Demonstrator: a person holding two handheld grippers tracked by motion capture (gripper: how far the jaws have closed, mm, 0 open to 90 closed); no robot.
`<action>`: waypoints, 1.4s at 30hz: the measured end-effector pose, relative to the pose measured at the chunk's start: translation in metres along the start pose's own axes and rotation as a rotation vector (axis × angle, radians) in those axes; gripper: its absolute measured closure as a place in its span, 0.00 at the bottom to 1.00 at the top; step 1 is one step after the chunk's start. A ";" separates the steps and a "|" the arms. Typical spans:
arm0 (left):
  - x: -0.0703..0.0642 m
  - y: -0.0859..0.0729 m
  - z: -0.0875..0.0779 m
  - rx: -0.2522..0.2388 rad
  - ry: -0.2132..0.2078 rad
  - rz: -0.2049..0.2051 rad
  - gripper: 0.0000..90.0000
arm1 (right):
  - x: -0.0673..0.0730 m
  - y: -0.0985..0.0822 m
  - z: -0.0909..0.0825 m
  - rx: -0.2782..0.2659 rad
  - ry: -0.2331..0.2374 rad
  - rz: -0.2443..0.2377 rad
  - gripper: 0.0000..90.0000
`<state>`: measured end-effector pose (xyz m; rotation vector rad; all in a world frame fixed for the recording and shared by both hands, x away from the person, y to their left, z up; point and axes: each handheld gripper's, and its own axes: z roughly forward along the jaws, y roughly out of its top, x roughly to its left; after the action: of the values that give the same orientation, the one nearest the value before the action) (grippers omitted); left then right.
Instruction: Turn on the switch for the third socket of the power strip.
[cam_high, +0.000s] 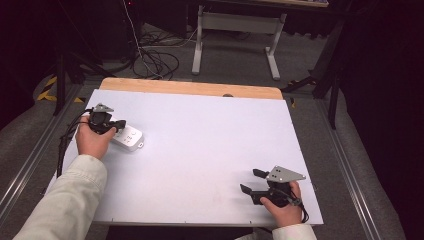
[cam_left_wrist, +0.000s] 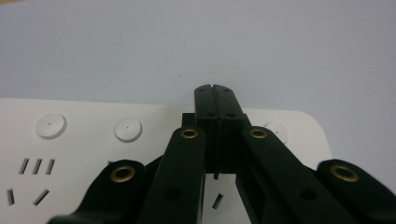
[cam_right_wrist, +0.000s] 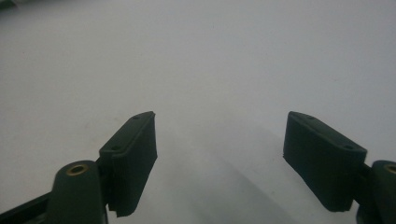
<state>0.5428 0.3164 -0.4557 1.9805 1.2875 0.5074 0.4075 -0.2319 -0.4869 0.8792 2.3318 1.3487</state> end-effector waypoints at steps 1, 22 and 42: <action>0.000 0.000 0.001 0.002 0.005 0.006 1.00 | 0.000 0.000 0.000 -0.001 0.000 0.000 0.29; -0.003 0.000 0.004 0.017 0.029 0.027 1.00 | 0.000 0.000 0.000 -0.002 0.006 0.003 0.29; -0.005 0.001 0.006 0.033 0.042 -0.005 1.00 | 0.001 -0.001 0.000 -0.002 0.011 -0.002 0.29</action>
<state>0.5447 0.3100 -0.4587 2.0027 1.3338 0.5311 0.4068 -0.2318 -0.4873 0.8713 2.3391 1.3580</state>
